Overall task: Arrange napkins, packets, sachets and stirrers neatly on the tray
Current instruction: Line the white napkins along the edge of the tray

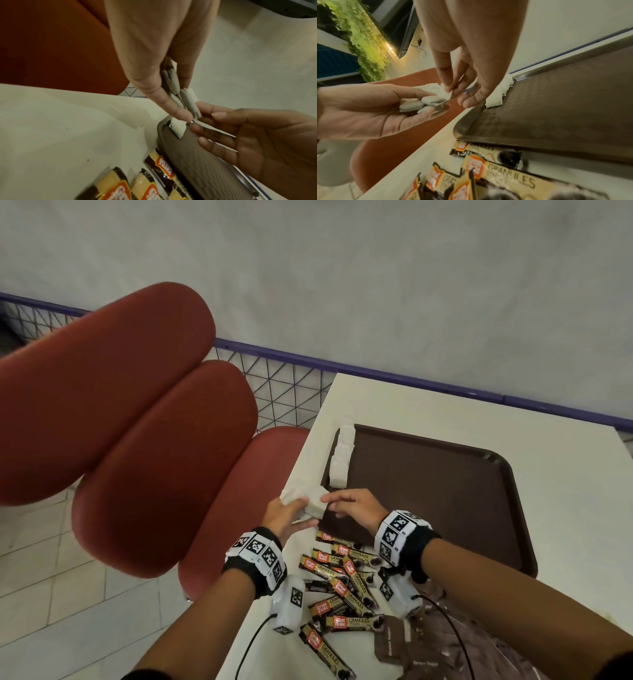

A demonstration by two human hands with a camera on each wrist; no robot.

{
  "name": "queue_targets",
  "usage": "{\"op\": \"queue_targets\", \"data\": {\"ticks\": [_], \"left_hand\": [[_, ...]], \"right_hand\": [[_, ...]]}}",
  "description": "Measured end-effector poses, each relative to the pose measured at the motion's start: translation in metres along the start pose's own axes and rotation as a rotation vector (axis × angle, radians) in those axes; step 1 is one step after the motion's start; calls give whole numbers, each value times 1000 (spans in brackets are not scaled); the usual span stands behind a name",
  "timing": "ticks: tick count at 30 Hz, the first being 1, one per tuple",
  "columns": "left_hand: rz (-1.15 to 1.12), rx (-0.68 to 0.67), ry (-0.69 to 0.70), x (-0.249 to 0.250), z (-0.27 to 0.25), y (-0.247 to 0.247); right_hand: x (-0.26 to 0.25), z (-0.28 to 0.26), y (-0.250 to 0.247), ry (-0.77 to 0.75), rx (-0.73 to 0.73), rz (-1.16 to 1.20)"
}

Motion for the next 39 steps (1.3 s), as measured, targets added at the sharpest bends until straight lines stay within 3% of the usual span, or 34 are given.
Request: {"op": "queue_targets", "data": {"ticks": [5, 7, 13, 24, 31, 39], "left_hand": [[-62, 41, 6, -3, 0, -15], [-86, 55, 4, -4, 0, -21], [-100, 101, -10, -8, 0, -41], [-101, 96, 26, 5, -17, -43], [-93, 98, 51, 6, -19, -44], [-89, 83, -18, -1, -11, -40]], "right_hand": [[-1, -6, -52, -48, 436, -59], [0, -7, -65, -25, 506, -120], [6, 14, -66, 80, 433, -275], [31, 40, -61, 158, 442, -256], [31, 54, -57, 149, 430, -430], [24, 50, -54, 142, 378, -416]]}}
Point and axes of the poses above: each hand's wrist, its own z-axis towards the middle knuckle, its own y-axis out of the palm, x = y × z, the point moved 9 cm from there along z, towards the middle knuckle, and after that the axes turned 14 degrees about -x, right-handed, at the moved point
